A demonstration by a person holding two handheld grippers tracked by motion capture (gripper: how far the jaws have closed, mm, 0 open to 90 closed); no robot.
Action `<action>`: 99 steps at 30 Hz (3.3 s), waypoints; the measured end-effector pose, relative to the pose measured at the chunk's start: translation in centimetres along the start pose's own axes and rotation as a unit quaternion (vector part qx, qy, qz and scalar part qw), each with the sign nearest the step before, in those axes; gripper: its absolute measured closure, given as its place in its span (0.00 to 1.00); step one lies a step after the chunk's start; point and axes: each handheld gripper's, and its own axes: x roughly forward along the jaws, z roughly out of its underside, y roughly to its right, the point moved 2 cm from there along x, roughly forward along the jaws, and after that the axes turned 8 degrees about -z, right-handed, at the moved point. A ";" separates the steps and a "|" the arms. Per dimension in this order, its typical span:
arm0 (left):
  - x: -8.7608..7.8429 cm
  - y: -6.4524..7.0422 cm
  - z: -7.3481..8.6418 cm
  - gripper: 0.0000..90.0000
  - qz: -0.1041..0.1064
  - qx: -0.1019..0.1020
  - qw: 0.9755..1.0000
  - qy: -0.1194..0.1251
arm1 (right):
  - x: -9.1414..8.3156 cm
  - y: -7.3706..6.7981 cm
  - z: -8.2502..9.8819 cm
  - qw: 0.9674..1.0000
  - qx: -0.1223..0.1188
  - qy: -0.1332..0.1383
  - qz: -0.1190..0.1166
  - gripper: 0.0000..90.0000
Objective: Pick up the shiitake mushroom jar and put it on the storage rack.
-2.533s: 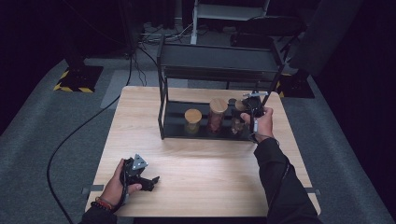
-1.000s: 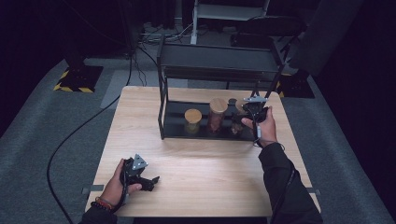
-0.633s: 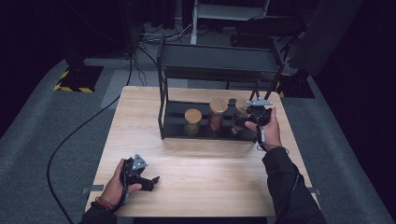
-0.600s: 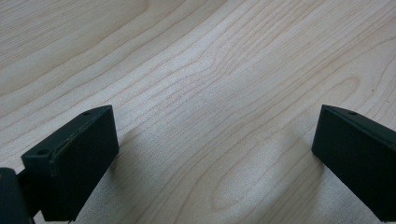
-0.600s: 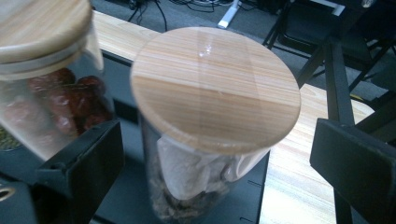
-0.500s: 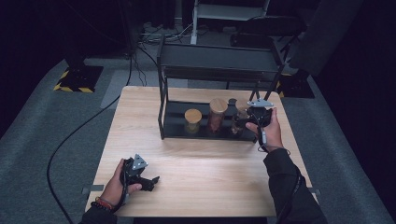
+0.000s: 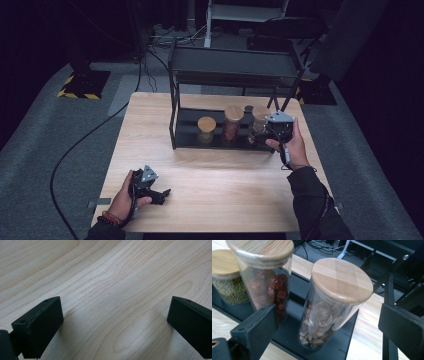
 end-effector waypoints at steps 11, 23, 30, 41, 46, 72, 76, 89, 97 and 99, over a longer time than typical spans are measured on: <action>0.0 0.0 0.0 0.00 0.000 0.000 1.000 0.000 | -1.0 -0.4 2.2 1.000 -0.001 0.007 0.004 0.03; 0.0 0.0 0.0 0.00 0.000 0.000 1.000 0.000 | -1.5 -1.6 3.9 1.000 -0.020 0.007 -0.003 0.03; 0.0 0.0 0.0 0.00 0.000 0.001 1.000 0.000 | -1.6 -2.5 5.2 0.999 -0.041 0.007 -0.008 0.03; 0.0 0.0 0.0 0.00 0.000 0.000 1.000 0.000 | -1.6 -3.8 6.8 0.997 -0.079 0.003 -0.016 0.03; 0.0 0.0 0.0 0.00 0.000 0.000 1.000 0.000 | -1.8 -4.2 7.7 0.995 -0.093 -0.002 -0.019 0.03; 0.0 0.0 0.0 0.00 0.000 0.001 1.000 0.000 | -2.9 -4.1 12.2 0.992 -0.115 -0.054 -0.019 0.03; 0.0 0.0 0.0 0.00 0.000 0.000 1.000 0.000 | -3.0 -3.9 12.8 0.991 -0.112 -0.065 -0.016 0.03; 0.0 0.0 0.0 0.00 0.000 0.000 1.000 0.000 | -3.9 -2.8 14.5 0.993 -0.088 -0.078 -0.022 0.03; 0.0 0.0 0.0 0.00 0.000 0.000 1.000 0.000 | -4.3 -1.8 15.3 0.994 -0.063 -0.083 -0.026 0.03; 0.0 0.0 0.0 0.00 0.000 0.000 1.000 0.000 | -4.5 -1.5 15.6 0.995 -0.051 -0.083 -0.028 0.03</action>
